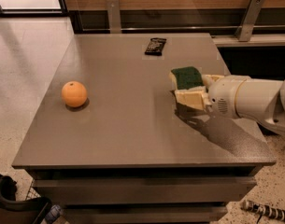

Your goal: Move sponge near rxbar chocolate

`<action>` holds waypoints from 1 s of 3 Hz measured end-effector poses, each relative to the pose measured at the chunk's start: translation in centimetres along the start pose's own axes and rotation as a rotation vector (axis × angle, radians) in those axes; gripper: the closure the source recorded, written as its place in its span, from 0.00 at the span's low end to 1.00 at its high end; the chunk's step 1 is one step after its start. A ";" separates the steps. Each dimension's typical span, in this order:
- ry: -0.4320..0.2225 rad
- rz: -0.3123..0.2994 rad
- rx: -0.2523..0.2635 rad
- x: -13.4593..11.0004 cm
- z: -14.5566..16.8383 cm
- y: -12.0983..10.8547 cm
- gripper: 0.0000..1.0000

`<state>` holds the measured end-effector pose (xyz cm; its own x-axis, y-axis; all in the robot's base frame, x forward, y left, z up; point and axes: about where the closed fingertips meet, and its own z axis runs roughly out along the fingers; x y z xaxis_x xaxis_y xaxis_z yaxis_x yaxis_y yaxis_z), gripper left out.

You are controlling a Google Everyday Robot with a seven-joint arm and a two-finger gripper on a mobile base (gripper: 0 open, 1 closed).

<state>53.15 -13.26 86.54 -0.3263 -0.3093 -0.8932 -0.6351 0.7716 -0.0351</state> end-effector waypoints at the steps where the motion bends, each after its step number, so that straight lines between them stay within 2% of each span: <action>1: 0.018 -0.006 0.027 -3.3 2.7 -5.6 1.00; 2: 0.072 0.013 0.045 -5.5 7.1 -11.1 1.00; 3: 0.107 0.080 0.031 -7.1 12.9 -14.5 1.00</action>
Offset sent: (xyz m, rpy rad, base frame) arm 0.2622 -0.0103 0.0285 -0.0333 0.1516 -0.0853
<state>73.70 -15.05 87.64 -0.4495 -0.3022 -0.8406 -0.5827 0.8124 0.0195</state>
